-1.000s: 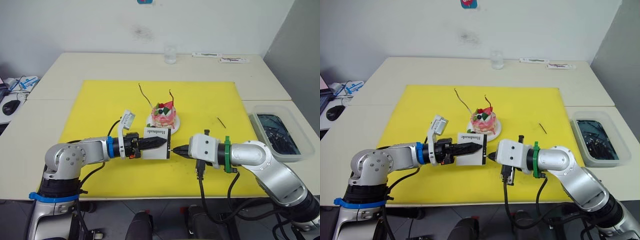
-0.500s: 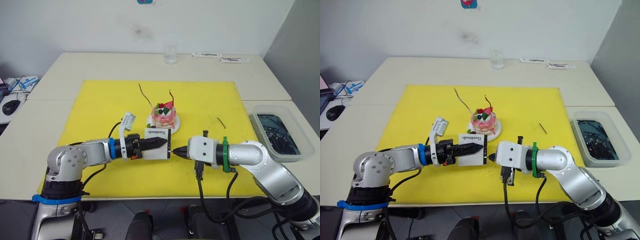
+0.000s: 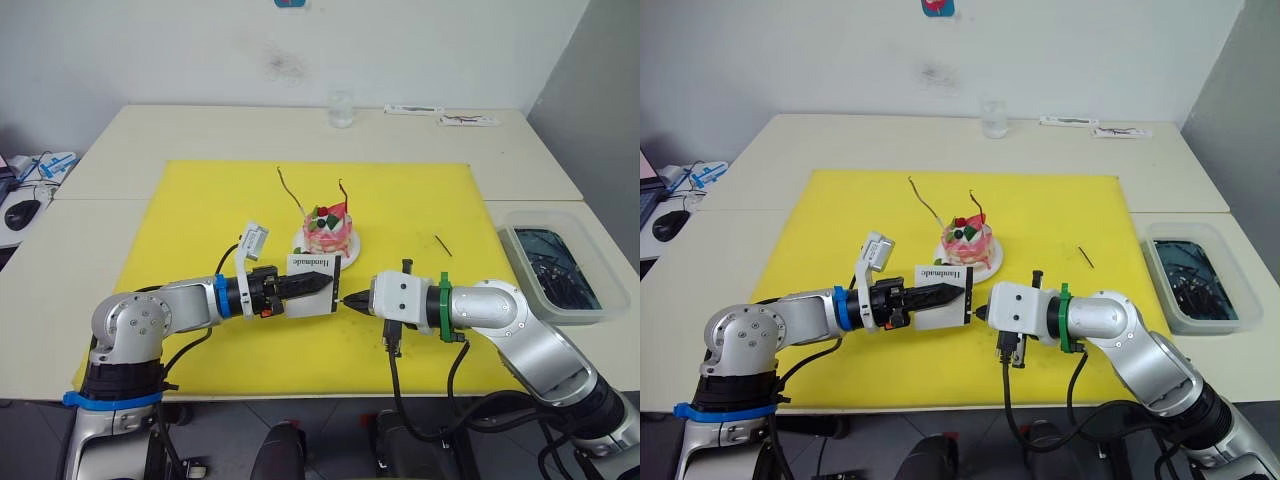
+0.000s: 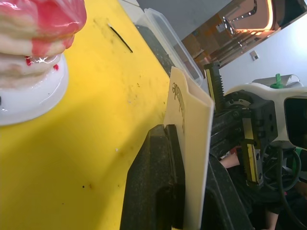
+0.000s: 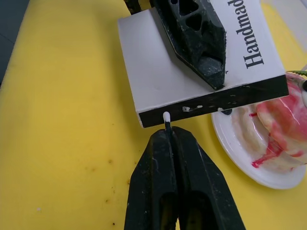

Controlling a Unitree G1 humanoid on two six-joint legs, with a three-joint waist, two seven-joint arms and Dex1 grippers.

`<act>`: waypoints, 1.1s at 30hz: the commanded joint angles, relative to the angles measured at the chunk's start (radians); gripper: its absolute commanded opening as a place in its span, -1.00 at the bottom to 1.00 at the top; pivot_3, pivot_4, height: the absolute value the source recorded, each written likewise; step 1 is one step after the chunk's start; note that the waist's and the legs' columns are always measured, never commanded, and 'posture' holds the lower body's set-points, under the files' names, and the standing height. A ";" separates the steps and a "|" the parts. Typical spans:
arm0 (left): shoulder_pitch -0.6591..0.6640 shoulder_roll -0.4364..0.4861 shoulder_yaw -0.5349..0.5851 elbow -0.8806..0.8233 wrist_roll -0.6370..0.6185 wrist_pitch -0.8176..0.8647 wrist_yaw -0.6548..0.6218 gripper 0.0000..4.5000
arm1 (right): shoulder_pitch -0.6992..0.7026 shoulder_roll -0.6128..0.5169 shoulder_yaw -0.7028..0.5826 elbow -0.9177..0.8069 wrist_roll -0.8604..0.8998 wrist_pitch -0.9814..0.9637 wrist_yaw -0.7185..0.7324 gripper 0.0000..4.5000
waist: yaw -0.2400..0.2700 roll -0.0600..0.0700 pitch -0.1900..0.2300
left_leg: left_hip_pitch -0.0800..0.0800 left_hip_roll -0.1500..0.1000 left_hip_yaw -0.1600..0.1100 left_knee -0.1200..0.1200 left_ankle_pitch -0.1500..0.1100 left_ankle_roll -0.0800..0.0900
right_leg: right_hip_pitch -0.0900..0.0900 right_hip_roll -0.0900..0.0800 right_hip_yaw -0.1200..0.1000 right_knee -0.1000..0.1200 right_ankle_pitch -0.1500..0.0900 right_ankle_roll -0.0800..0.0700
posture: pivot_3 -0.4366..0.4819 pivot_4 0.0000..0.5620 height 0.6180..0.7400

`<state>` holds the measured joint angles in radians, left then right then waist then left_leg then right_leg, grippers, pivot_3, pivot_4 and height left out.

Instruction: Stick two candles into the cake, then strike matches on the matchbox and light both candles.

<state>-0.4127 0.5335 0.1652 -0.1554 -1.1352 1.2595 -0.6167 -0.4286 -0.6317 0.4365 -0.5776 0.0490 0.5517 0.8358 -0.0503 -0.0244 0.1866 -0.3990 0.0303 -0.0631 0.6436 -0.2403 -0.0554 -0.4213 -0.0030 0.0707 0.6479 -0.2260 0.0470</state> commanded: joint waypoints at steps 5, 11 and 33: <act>0.010 -0.006 -0.001 -0.054 -0.013 -0.010 -0.003 -1.00 | -0.022 -0.024 -0.061 -0.030 0.015 -0.014 0.020 -0.99 | 0.000 0.000 0.000 | 0.000 0.000 0.000 0.000 0.000 0.000 | 0.000 0.000 0.000 0.000 0.000 0.000 | -0.05 -0.47 1.00; 0.011 -0.008 -0.010 -0.056 0.011 -0.034 -0.006 -1.00 | -0.067 -0.061 -0.144 -0.016 0.035 -0.002 0.036 -0.99 | 0.001 0.000 0.000 | 0.000 0.000 0.000 0.000 0.000 0.000 | 0.000 0.000 0.000 0.000 0.000 0.000 | -0.05 -0.47 1.00; 0.002 -0.008 -0.022 -0.062 0.002 -0.023 -0.015 -1.00 | -0.133 0.010 -0.087 0.066 -0.043 -0.066 0.025 -0.99 | 0.000 0.000 0.000 | 0.000 0.000 0.000 0.000 0.000 0.000 | 0.000 0.000 0.000 0.000 0.000 0.000 | -0.05 -0.47 1.00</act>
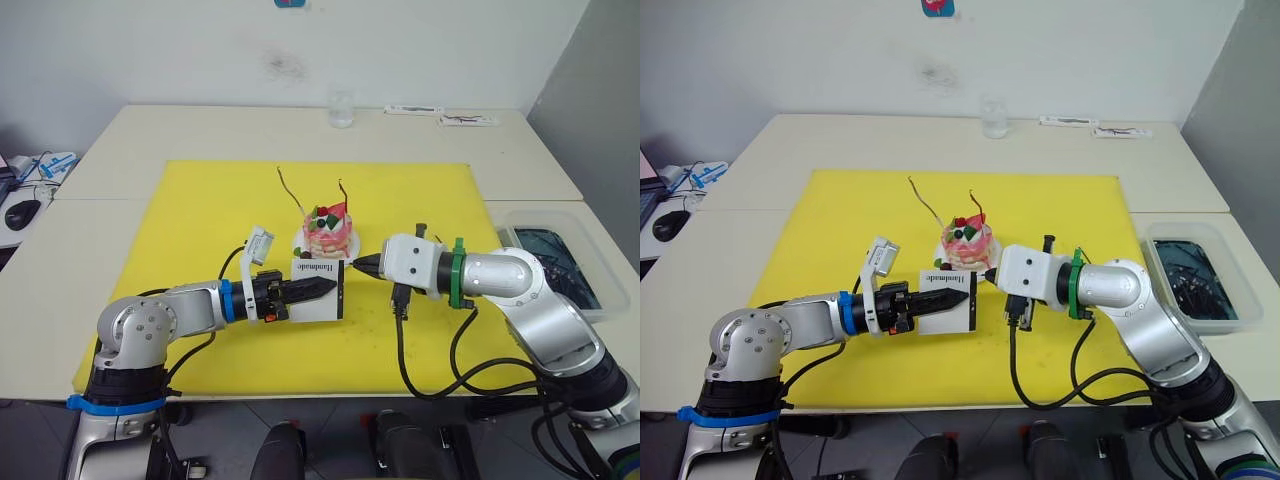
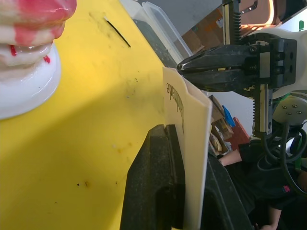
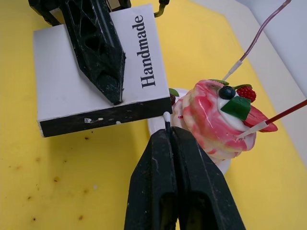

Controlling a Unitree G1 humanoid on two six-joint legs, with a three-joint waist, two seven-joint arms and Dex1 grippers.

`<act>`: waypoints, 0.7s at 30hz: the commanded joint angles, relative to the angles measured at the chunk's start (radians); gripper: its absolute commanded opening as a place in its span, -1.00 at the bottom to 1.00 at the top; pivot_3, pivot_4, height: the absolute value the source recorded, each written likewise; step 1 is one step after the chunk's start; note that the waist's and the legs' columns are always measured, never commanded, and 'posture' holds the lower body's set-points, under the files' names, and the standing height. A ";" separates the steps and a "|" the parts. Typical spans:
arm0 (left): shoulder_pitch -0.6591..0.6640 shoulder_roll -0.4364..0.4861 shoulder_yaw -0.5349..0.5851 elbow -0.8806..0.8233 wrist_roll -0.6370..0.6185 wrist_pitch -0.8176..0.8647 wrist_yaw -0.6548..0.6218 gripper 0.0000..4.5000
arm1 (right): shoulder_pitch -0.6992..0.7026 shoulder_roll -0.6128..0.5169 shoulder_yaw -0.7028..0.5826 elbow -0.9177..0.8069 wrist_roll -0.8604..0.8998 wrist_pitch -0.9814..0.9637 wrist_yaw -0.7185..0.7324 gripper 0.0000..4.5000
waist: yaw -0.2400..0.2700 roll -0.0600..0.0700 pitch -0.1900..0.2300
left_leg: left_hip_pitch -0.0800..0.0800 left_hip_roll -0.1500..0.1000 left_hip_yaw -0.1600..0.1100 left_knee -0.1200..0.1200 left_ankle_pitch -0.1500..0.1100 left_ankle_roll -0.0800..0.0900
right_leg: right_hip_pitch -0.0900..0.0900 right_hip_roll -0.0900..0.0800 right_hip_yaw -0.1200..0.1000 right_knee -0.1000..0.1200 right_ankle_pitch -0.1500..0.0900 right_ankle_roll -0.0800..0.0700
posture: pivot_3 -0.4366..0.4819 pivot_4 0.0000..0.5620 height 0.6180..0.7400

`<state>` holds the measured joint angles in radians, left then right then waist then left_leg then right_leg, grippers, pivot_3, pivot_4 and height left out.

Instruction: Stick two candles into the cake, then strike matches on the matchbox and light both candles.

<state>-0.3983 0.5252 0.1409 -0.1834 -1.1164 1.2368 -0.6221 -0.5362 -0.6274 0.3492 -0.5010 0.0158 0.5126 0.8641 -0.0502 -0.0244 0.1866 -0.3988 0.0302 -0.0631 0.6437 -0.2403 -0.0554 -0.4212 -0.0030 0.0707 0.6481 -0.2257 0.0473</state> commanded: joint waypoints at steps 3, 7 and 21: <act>-0.016 0.001 0.000 -0.035 -0.017 0.000 -0.013 -1.00 | -0.029 0.011 0.011 -0.003 -0.017 -0.036 0.003 -0.99 | 0.000 0.000 0.000 | 0.000 0.000 0.000 0.000 0.000 0.000 | 0.000 0.000 0.000 0.000 0.000 0.000 | -0.05 -0.47 1.00; -0.017 0.004 -0.006 -0.036 -0.011 -0.003 -0.020 -1.00 | -0.034 0.019 0.025 0.003 -0.026 -0.047 0.011 -0.99 | 0.000 0.000 0.000 | 0.000 0.000 0.000 0.000 0.000 0.000 | 0.000 0.000 0.000 0.000 0.000 0.000 | -0.05 -0.47 1.00; -0.021 0.016 -0.012 -0.023 0.017 -0.011 -0.049 -1.00 | -0.034 0.024 0.035 -0.003 -0.028 -0.067 0.044 -0.99 | 0.000 0.000 0.000 | 0.000 0.000 0.000 0.000 0.000 0.000 | 0.000 0.000 0.000 0.000 0.000 0.000 | -0.05 -0.47 1.00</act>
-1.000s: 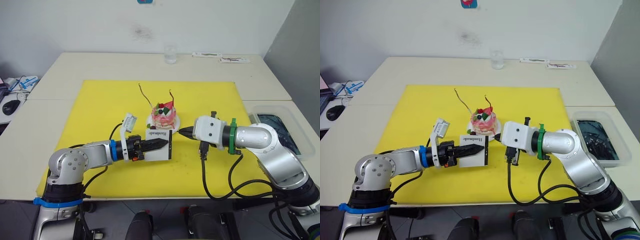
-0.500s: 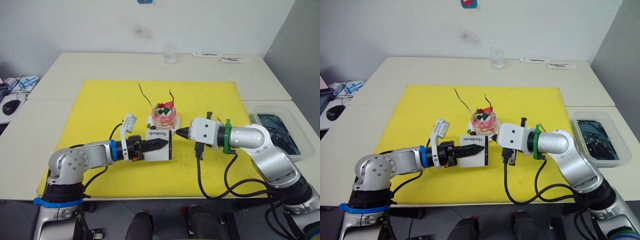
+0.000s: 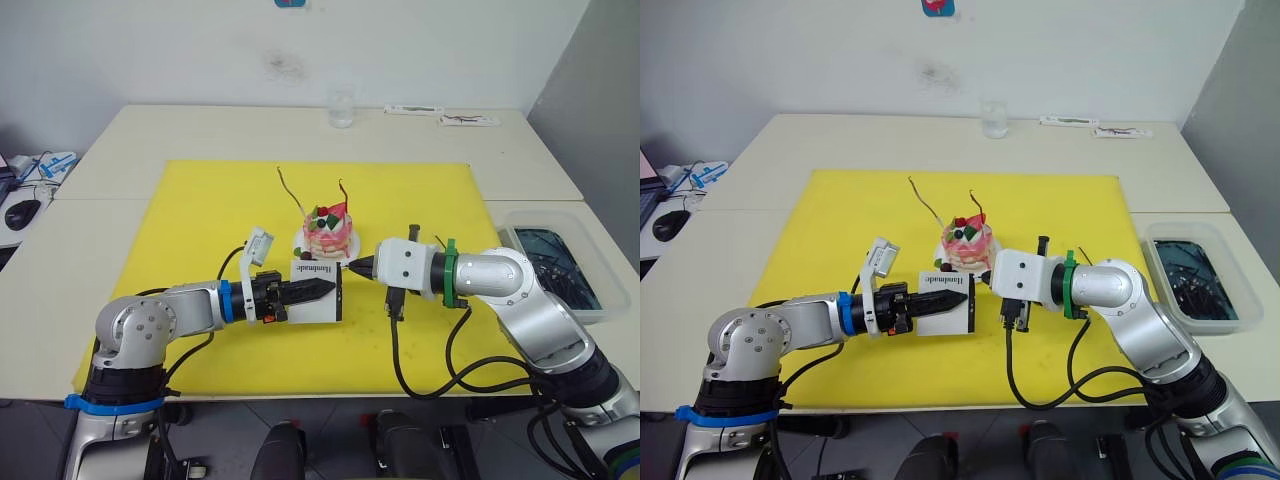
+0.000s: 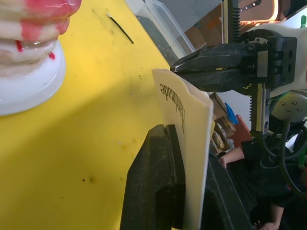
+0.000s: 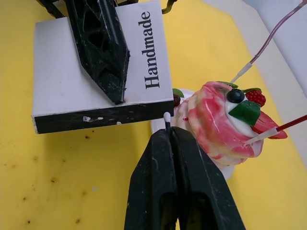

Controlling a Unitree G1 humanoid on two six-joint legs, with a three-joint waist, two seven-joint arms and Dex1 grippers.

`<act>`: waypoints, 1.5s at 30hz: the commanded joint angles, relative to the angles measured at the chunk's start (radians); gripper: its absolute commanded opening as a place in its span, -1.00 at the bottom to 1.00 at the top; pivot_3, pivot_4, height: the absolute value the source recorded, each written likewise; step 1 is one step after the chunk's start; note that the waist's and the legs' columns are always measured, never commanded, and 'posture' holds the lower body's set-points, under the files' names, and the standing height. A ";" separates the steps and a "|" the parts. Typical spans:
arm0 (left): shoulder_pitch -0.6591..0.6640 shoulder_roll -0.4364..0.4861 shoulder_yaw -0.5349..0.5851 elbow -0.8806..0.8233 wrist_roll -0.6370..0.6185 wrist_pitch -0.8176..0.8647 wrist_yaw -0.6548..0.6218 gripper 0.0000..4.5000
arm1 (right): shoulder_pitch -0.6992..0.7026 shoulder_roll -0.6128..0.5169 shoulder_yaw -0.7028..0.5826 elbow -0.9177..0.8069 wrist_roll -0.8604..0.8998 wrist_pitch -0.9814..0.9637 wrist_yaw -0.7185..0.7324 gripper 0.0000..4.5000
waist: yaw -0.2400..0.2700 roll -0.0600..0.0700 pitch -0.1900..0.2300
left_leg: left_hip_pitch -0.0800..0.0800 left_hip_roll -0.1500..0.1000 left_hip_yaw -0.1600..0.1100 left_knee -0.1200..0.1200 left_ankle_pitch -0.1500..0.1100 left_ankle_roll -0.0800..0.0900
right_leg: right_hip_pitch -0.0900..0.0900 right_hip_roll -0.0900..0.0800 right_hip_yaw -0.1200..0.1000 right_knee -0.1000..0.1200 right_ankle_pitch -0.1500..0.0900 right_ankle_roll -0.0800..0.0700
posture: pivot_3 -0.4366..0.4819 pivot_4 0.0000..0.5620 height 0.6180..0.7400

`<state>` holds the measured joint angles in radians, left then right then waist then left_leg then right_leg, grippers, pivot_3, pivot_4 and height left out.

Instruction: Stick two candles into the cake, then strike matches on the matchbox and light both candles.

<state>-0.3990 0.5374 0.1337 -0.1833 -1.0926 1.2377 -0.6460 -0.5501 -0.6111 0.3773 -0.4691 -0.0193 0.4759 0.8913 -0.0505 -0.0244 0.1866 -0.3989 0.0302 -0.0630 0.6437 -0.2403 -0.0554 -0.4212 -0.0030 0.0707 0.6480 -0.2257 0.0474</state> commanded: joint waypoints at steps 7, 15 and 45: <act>-0.040 -0.003 -0.011 -0.012 0.004 -0.018 -0.040 -1.00 | 0.002 -0.006 0.022 -0.054 0.013 -0.033 0.052 -0.99 | 0.000 0.000 0.000 | 0.000 0.000 0.000 0.000 0.000 0.000 | 0.000 0.000 0.000 0.000 0.000 0.000 | -0.05 -0.47 1.00; -0.054 0.071 0.023 0.014 0.008 -0.009 -0.086 -1.00 | 0.008 -0.037 0.018 -0.050 0.011 -0.063 0.086 -0.99 | 0.000 0.000 0.000 | 0.000 0.000 0.000 0.000 0.000 0.000 | 0.000 0.000 0.000 0.000 0.000 0.000 | -0.05 -0.47 1.00; 0.017 0.106 0.003 -0.001 0.053 -0.025 -0.109 -1.00 | -0.031 0.003 -0.063 -0.011 0.034 -0.047 0.023 -0.99 | 0.000 0.000 0.000 | 0.000 0.000 0.000 0.000 0.000 0.000 | 0.000 0.000 0.000 0.000 0.000 0.000 | -0.05 -0.47 1.00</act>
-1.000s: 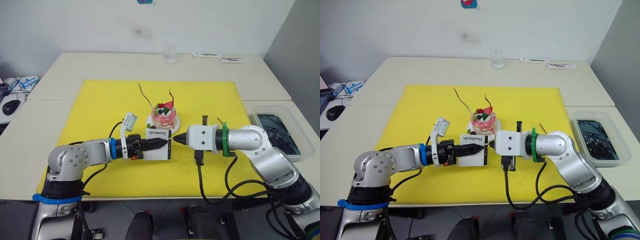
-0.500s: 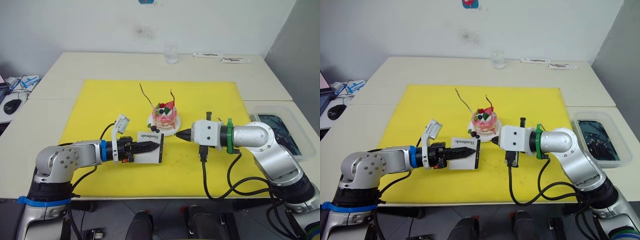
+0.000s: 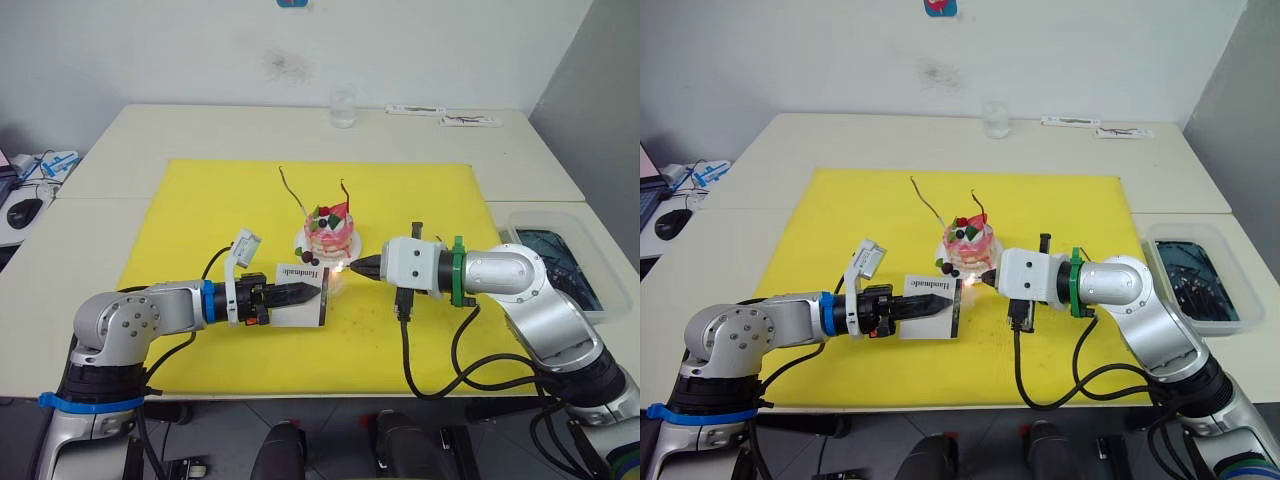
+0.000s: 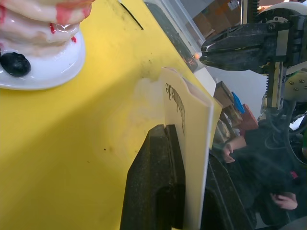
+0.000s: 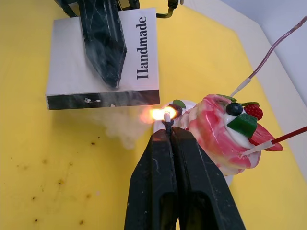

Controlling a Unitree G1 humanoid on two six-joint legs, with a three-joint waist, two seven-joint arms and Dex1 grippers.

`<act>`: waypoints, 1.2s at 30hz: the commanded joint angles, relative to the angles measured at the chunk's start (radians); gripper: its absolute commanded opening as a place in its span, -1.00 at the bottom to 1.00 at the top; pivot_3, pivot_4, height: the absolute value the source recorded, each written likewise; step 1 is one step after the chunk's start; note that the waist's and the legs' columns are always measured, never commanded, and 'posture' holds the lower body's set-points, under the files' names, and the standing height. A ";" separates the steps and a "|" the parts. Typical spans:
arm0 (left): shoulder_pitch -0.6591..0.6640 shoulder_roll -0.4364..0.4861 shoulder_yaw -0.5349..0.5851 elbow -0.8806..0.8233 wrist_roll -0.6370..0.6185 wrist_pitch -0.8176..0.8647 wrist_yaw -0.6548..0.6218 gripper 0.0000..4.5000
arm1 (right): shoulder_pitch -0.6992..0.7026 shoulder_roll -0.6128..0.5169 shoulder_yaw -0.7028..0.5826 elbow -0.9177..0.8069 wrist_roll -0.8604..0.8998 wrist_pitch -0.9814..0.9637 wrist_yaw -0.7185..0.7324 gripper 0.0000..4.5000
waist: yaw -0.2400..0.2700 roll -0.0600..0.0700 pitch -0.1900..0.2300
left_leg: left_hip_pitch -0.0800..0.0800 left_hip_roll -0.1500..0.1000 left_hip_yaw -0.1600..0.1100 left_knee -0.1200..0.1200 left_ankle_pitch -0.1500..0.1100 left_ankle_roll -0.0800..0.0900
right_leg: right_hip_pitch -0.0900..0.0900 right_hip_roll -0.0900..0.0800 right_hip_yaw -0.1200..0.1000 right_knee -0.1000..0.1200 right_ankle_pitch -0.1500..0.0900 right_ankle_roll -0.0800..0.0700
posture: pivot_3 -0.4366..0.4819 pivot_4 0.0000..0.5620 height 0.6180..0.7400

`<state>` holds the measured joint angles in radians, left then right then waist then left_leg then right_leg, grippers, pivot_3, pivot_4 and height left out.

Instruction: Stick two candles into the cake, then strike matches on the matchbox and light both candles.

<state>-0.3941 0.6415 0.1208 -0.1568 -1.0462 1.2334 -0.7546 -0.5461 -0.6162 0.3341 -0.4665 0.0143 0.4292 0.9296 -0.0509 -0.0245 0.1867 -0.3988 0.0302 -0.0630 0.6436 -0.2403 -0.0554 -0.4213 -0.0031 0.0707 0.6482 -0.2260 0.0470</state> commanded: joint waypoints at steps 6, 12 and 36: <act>0.056 -0.001 0.030 -0.054 0.007 -0.028 0.014 -1.00 | -0.082 0.058 -0.008 0.011 -0.002 0.023 -0.049 -0.99 | 0.000 0.000 0.000 | 0.000 0.000 0.000 0.000 0.000 0.000 | 0.000 0.000 0.000 0.000 0.000 0.000 | -0.05 -0.47 1.00; 0.120 0.000 0.044 -0.077 0.013 -0.047 0.034 -1.00 | -0.205 0.197 0.036 0.115 -0.049 0.045 -0.135 -0.99 | -0.005 0.000 0.000 | 0.001 0.000 0.000 0.000 0.000 0.000 | 0.000 0.000 0.000 0.002 0.000 0.000 | -0.05 -0.47 1.00; 0.168 -0.039 0.050 -0.122 0.006 -0.066 0.077 -1.00 | -0.437 0.405 0.055 0.502 -0.187 -0.162 -0.311 -0.99 | -0.006 0.000 0.000 | 0.000 0.000 -0.001 -0.001 0.000 0.000 | -0.001 0.000 -0.001 0.002 0.001 0.001 | -0.05 -0.47 1.00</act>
<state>-0.2243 0.6057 0.1541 -0.2442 -1.0305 1.1874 -0.6770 -0.9556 -0.2186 0.4051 0.0398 -0.1683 0.2999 0.6330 -0.0566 -0.0244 0.1867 -0.3984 0.0305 -0.0637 0.6426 -0.2403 -0.0554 -0.4220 -0.0030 0.0700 0.6502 -0.2253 0.0476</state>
